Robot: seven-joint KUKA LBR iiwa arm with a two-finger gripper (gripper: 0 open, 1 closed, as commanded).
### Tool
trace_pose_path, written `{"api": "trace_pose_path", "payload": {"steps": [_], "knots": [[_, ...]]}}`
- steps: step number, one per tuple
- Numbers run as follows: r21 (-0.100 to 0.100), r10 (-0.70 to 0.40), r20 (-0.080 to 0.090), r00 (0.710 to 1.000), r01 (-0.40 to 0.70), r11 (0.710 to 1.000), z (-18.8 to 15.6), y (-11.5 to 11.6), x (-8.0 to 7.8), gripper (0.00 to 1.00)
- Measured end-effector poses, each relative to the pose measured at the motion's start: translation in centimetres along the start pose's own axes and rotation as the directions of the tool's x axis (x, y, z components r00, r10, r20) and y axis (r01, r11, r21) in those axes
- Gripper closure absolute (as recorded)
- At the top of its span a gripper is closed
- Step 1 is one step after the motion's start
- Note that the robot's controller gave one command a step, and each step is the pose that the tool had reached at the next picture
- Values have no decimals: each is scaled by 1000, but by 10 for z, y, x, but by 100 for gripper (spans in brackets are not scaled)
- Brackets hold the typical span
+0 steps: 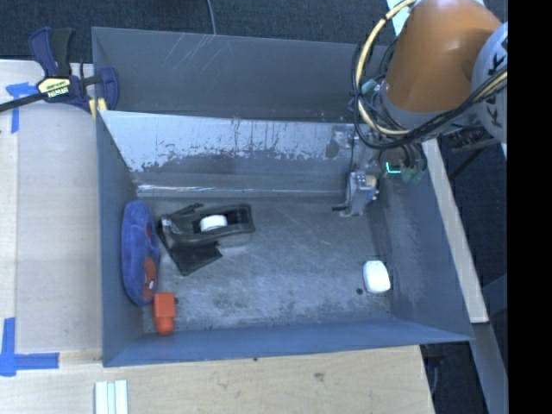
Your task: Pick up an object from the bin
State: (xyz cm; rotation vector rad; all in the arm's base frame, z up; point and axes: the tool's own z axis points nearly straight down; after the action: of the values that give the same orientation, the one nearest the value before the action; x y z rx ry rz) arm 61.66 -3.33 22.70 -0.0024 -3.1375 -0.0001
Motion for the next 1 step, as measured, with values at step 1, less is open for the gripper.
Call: {"api": "trace_pose_path", "payload": {"steps": [1], "knots": [[1,61,-2,998,-61,998,124,-72,27,0]]}}
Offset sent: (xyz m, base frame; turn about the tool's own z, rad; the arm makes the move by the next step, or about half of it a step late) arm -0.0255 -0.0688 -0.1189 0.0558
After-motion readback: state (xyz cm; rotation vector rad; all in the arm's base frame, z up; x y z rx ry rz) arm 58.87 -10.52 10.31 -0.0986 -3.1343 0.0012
